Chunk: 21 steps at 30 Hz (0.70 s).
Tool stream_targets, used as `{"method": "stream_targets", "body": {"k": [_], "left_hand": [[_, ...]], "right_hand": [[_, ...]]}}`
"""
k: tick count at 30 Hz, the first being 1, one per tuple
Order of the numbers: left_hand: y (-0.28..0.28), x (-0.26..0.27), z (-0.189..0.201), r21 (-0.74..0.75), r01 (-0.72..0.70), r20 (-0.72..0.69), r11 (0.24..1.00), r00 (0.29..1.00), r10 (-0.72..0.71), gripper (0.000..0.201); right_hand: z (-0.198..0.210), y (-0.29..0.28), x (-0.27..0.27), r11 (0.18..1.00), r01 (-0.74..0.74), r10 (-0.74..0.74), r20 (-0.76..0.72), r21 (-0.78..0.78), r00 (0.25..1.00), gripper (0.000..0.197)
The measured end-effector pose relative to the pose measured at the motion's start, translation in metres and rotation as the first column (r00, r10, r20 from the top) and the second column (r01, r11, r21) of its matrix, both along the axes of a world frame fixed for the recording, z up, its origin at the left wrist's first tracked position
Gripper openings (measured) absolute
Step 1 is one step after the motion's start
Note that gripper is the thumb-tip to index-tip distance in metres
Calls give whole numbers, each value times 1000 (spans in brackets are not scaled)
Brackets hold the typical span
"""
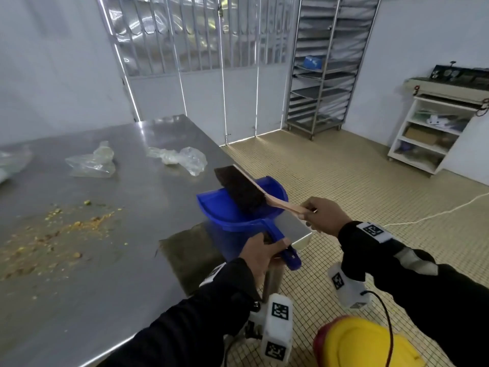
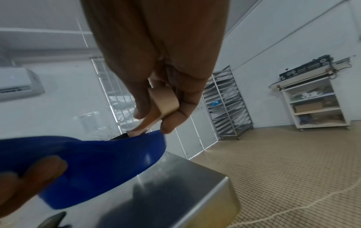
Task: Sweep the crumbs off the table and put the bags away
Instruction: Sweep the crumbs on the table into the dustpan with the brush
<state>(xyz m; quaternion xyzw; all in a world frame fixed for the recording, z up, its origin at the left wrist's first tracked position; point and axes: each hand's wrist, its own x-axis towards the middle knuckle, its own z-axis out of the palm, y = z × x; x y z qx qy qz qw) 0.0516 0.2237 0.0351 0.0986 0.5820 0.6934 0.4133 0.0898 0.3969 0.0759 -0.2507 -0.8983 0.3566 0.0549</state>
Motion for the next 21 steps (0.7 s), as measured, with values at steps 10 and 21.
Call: {"method": "stream_targets", "body": {"k": [10, 21], "left_hand": [[-105, -25, 15, 58, -117, -120, 991, 985, 123, 11], [-300, -22, 7, 9, -494, -79, 870, 867, 493, 27]], "right_hand": [[26, -92, -50, 966, -256, 258, 59, -30, 964, 18], [36, -290, -93, 773, -478, 509, -42, -417, 860, 16]]}}
